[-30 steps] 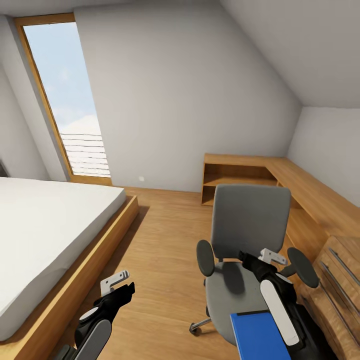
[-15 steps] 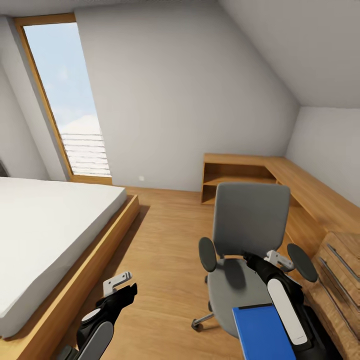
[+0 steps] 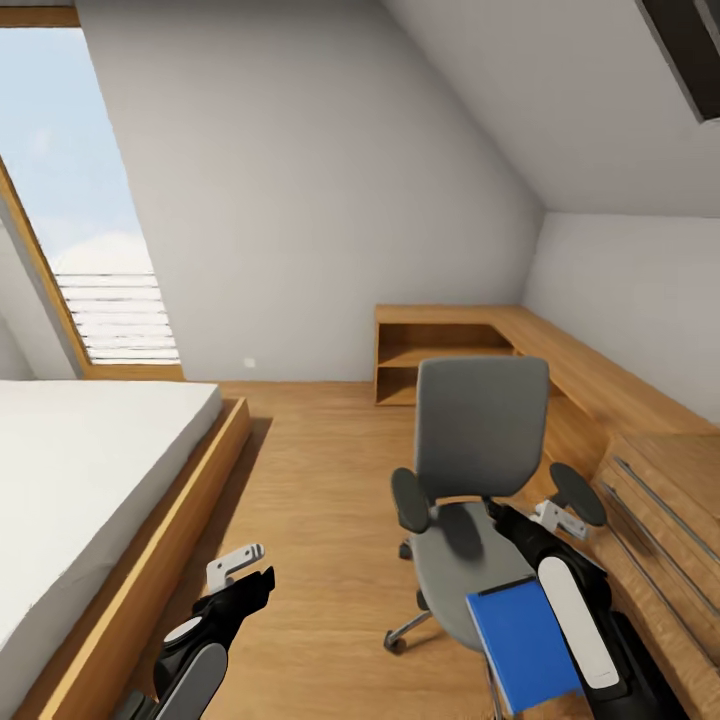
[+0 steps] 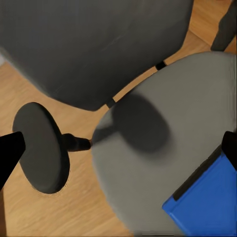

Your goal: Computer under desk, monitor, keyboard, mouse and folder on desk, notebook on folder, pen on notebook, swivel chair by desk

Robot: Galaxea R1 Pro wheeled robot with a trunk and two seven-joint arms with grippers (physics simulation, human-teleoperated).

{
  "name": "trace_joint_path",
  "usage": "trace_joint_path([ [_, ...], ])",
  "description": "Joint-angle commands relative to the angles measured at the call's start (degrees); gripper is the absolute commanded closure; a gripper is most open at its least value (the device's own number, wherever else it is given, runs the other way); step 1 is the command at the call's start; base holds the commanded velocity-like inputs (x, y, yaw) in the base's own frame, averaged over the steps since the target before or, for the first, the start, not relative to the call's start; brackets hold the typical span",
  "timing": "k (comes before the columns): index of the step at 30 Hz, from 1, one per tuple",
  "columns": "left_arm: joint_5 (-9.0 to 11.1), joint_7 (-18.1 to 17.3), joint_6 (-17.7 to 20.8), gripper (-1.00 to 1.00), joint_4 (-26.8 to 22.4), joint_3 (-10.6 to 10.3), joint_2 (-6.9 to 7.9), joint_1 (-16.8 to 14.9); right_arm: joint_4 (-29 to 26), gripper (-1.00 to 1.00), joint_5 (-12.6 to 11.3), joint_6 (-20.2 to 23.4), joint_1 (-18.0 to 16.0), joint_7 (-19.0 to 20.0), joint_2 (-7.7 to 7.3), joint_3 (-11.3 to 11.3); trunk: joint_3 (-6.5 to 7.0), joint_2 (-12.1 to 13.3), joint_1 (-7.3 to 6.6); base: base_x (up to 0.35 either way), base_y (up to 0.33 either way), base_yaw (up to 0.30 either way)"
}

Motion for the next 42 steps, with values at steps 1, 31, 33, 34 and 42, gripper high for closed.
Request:
trace_joint_path([
  [1, 0.3, 0.4, 0.1, -1.00, -0.1, -0.1, 0.06, -0.1, -0.1, -1.00, -0.5, 0.2, 0.0, -0.4, -0.01, 0.0, -0.06, 0.0, 0.00, 0.000, 0.220, -0.294],
  [31, 0.3, 0.4, 0.1, -1.00, 0.0, -0.1, 0.06, -0.1, 0.0, -1.00, -0.6, 0.3, 0.0, -0.4, -0.01, -0.8, -0.10, 0.0, 0.00, -0.078, 0.149, -0.256],
  [33, 0.3, 0.4, 0.1, -1.00, -0.1, -0.2, 0.06, -0.1, 0.0, -1.00, -0.6, 0.3, 0.0, -0.4, -0.01, -0.8, -0.11, 0.0, 0.00, -0.054, 0.315, -0.012],
  [34, 0.3, 0.4, 0.1, -1.00, -0.1, -0.2, 0.06, -0.1, 0.0, -1.00, -0.6, 0.3, 0.0, -0.4, -0.01, -0.8, -0.11, 0.0, 0.00, -0.021, 0.318, -0.005],
  [42, 0.2, 0.2, 0.1, -1.00, -0.2, -0.8, 0.15, -0.1, 0.2, -1.00, -4.8, 0.7, 0.0, -0.4, -0.40, -2.5, -0.11, 0.0, 0.00, -0.005, 0.199, -0.001],
])
